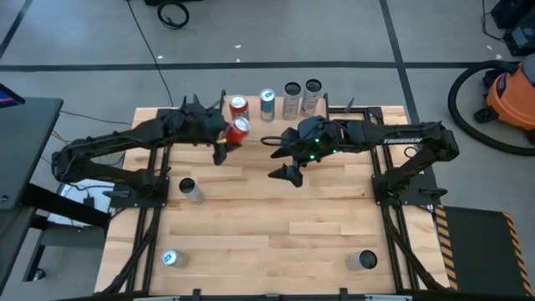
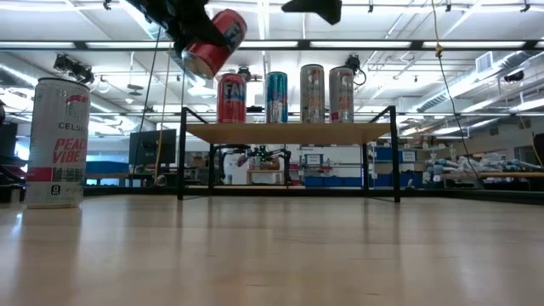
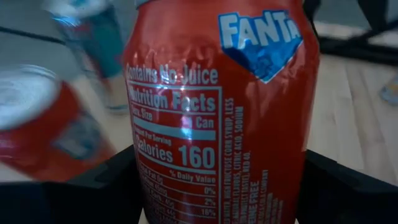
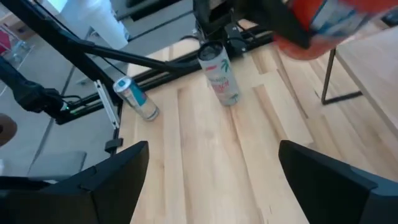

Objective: Place canned beverage on shelf
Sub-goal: Put the left red soda can on the shelf

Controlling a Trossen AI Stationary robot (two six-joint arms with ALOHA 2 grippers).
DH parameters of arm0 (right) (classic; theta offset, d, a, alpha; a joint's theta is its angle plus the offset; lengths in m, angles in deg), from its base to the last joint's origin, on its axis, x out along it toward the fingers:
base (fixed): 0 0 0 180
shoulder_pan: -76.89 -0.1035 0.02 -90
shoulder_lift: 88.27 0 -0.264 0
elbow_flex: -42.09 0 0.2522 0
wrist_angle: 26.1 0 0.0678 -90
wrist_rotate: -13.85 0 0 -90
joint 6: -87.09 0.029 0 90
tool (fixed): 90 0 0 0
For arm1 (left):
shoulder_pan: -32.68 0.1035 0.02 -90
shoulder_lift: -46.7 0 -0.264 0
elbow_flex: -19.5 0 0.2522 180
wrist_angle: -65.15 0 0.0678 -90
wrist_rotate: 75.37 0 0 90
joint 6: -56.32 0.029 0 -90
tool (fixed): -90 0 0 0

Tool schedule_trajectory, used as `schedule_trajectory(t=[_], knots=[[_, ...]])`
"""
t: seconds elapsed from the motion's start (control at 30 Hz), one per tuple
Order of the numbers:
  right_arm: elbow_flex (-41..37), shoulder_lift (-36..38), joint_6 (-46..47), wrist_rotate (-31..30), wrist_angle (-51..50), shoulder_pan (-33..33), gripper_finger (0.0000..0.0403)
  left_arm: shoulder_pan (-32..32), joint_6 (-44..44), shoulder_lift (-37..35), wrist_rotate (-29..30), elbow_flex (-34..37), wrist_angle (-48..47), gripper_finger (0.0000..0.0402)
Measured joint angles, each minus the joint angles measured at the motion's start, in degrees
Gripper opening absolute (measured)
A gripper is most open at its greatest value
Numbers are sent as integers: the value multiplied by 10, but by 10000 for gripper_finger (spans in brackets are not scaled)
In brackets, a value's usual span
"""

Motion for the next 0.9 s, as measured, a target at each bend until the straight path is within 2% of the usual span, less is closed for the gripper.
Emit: schedule_trajectory(t=[0.13, 0.27, 0.4, 0.53, 0.77, 0.83, 0.9], knots=[[0, 6, -9, -4, 1, -7, 369, 10, 6, -25, -6, 19, 23, 311], [0, 6, -17, -6, -4, -17, 369, 21, -14, -50, -7, 84, 92, 311], [0, 6, -23, -33, -10, -24, 369, 20, -27, -66, -10, 166, 230, 311], [0, 6, -23, -34, -10, -25, 369, 20, -15, -70, -30, 229, 343, 311], [0, 6, -38, -36, -4, -25, 369, 34, -4, -45, -35, 330, 603, 312], [0, 6, -38, -41, -4, -25, 369, 41, -6, -35, -26, 346, 656, 312], [0, 5, -38, -49, -5, -25, 369, 47, -7, -31, -14, 355, 669, 312]])
